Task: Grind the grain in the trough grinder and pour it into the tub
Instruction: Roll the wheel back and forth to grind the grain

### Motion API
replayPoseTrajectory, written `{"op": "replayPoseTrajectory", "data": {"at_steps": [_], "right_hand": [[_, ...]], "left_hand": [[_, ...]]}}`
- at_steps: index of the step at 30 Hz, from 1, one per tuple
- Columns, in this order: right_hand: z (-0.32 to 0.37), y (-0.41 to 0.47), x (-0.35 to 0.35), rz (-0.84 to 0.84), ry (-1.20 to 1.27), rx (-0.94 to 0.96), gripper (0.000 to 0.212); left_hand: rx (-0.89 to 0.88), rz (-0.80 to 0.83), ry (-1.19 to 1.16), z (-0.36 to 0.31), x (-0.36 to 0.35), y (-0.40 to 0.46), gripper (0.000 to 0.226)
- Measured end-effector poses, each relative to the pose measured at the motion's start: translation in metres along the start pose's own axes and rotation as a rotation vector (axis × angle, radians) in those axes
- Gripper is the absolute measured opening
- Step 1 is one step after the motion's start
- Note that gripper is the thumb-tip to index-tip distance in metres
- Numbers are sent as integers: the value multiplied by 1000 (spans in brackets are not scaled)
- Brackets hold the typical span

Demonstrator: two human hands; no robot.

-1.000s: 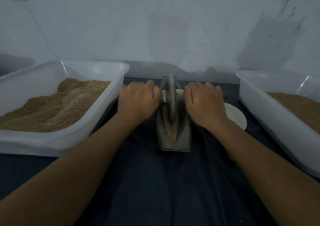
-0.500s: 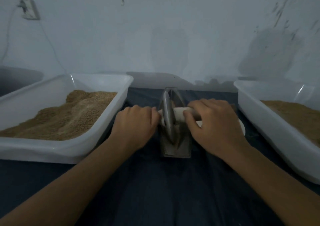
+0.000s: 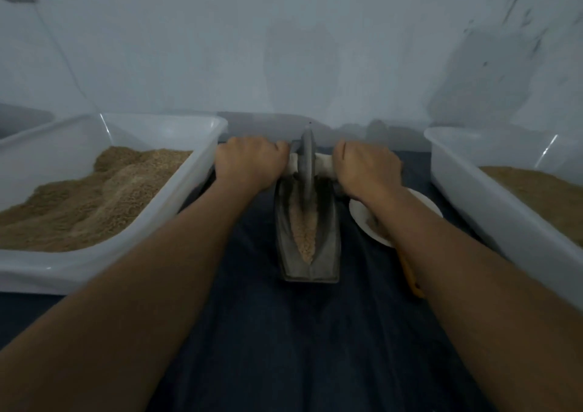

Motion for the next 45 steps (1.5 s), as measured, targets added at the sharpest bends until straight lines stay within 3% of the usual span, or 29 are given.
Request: {"op": "replayPoseTrajectory", "data": {"at_steps": [3, 5, 9, 11, 15, 18, 21, 24, 26, 28, 31, 33, 35, 37, 40, 42, 45], "right_hand": [[-2, -8, -4, 32, -61, 2, 20], [5, -29, 7, 9, -65, 24, 33], [14, -78, 43, -134, 141, 51, 43], [23, -98, 63, -213, 259, 108, 42], [28, -113, 97, -387, 317, 185, 40], [22, -100, 77, -342, 311, 142, 46], [20, -67, 54, -340, 113, 109, 41], [9, -11, 17, -140, 5, 32, 33], [-6, 15, 1, -54, 38, -46, 27], [-9, 23, -5, -21, 31, -73, 28], [2, 8, 10, -112, 47, -56, 32], [14, -16, 24, -185, 58, -10, 47], [27, -46, 34, -187, 34, 67, 59], [29, -75, 51, -247, 75, 102, 51], [41, -103, 80, -378, 151, 233, 42], [46, -110, 85, -406, 163, 300, 39], [43, -100, 75, -426, 152, 246, 39]], "left_hand": [[73, 35, -56, 2, 4, 9, 52], [17, 34, -14, -5, 16, -9, 65], [-95, -90, 65, -4, 47, -71, 25], [-97, -153, 26, 3, 64, -97, 28], [170, -247, -262, 31, 80, -113, 38], [139, -295, -250, 21, 66, -98, 40], [10, -296, -38, 0, 36, -66, 29], [110, -180, -14, 6, 8, -22, 12], [251, 32, -230, 20, -11, 6, 38], [340, 101, -297, 26, -25, 15, 49], [191, 8, -65, 12, -11, -9, 27], [87, -33, -23, 4, 5, -38, 8], [-1, -77, -15, 1, 24, -65, 8], [-41, -133, -106, 2, 43, -91, 15], [59, -155, -333, 25, 61, -124, 25], [64, -176, -324, 25, 65, -135, 27], [95, -164, -321, 23, 53, -122, 26]]}}
Point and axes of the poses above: each hand's wrist, its own y-axis towards the middle knuckle, its own x-axis out of the back of the hand, z = x × y, the point moved 9 cm from there along y, towards the middle knuckle, and after that the axes turned 13 degrees about y, right-handed, at the moved point
